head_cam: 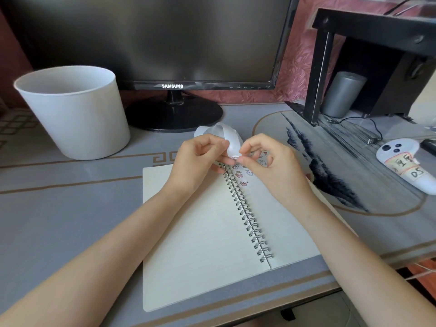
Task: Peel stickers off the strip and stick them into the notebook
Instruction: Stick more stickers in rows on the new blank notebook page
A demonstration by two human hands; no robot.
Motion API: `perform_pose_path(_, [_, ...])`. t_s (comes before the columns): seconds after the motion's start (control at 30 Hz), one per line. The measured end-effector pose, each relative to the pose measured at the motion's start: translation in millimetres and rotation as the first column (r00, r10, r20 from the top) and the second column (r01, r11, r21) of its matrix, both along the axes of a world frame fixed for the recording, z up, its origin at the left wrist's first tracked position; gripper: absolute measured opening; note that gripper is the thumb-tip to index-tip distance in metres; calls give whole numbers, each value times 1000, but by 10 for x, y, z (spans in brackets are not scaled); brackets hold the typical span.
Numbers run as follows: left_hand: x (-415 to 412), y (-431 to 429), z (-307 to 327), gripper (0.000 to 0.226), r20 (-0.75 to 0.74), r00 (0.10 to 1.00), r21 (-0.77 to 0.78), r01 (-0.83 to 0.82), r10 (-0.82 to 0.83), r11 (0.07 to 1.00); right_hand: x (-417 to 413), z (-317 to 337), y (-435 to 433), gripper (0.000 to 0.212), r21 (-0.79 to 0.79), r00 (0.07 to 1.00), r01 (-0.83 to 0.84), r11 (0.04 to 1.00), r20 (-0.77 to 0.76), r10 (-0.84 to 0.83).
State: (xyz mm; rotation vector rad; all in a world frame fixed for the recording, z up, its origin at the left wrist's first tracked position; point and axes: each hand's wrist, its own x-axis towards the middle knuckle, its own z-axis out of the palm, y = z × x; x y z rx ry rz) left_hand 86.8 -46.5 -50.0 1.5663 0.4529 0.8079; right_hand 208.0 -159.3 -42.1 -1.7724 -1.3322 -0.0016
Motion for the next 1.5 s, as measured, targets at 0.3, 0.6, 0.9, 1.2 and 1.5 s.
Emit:
perform_pose_path(0.3, [-17, -26, 10, 17, -11, 998, 49, 68, -67, 997, -4, 81, -14, 12, 110, 982, 6, 994, -191, 15])
perform_pose_path(0.6, [-21, -38, 4, 8, 13, 996, 16, 92, -92, 996, -68, 110, -46, 8, 82, 991, 3, 997, -136, 9])
perform_pose_path(0.9, [-7, -41, -3, 8, 14, 996, -4, 83, -83, 997, -72, 110, -36, 5, 61, 990, 22, 998, -142, -13])
perform_pose_path(1.2, [-4, -40, -10, 8, -7, 997, 10, 80, -80, 997, -41, 77, -22, 4, 13, 996, 38, 999, -86, -37])
perform_pose_path(1.5, [-5, -30, -10, 12, -9, 997, -8, 71, -71, 997, 35, 59, -80, 4, 14, 995, -62, 998, 81, 61])
